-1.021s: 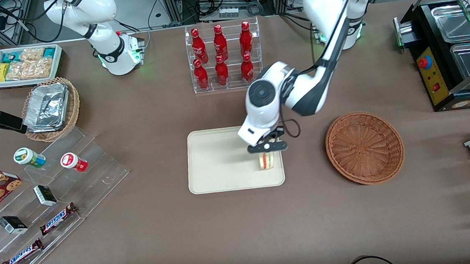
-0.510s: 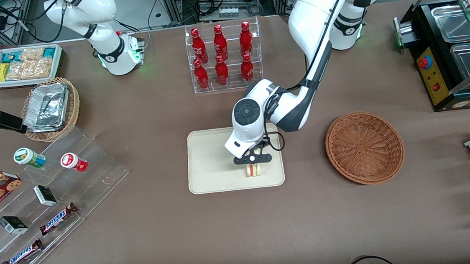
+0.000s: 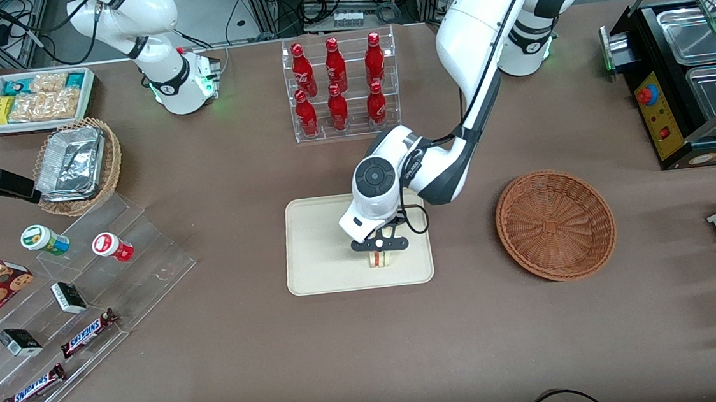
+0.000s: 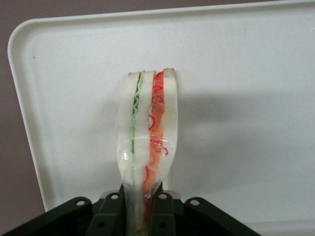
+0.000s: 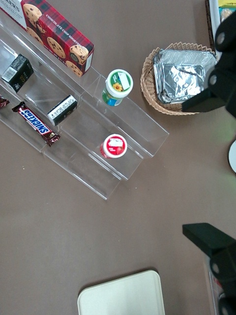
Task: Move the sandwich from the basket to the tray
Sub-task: 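Lower the sandwich onto the tray and open the left gripper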
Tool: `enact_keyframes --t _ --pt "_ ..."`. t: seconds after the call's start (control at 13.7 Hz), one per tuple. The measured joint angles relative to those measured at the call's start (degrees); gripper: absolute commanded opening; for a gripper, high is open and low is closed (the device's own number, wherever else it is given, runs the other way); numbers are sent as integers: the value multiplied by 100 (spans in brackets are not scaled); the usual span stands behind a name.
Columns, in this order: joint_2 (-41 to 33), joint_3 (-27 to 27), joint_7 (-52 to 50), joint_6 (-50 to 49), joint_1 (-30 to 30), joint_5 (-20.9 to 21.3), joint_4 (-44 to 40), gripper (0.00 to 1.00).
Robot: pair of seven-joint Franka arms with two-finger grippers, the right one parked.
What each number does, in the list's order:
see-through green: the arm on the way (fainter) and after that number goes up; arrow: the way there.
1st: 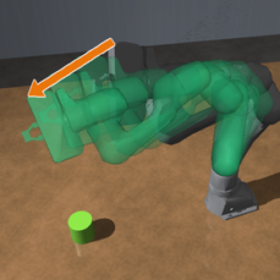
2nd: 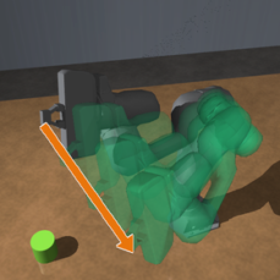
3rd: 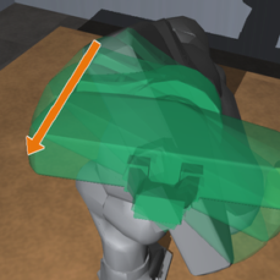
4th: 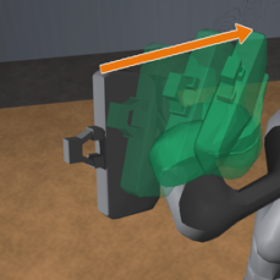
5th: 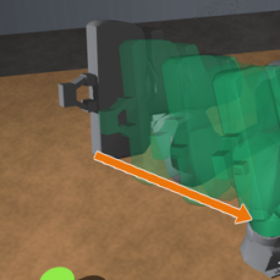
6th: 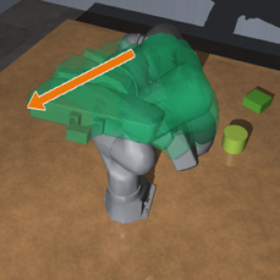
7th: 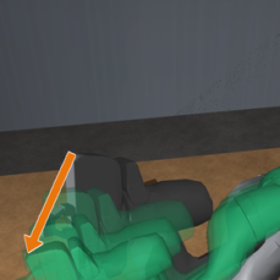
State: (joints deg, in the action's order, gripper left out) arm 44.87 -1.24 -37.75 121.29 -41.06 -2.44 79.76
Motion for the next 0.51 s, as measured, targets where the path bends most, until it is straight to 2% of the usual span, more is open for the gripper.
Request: enact_keyframes --t 0.51 --pt "-43 3 -52 -81 2 0 -170 100"
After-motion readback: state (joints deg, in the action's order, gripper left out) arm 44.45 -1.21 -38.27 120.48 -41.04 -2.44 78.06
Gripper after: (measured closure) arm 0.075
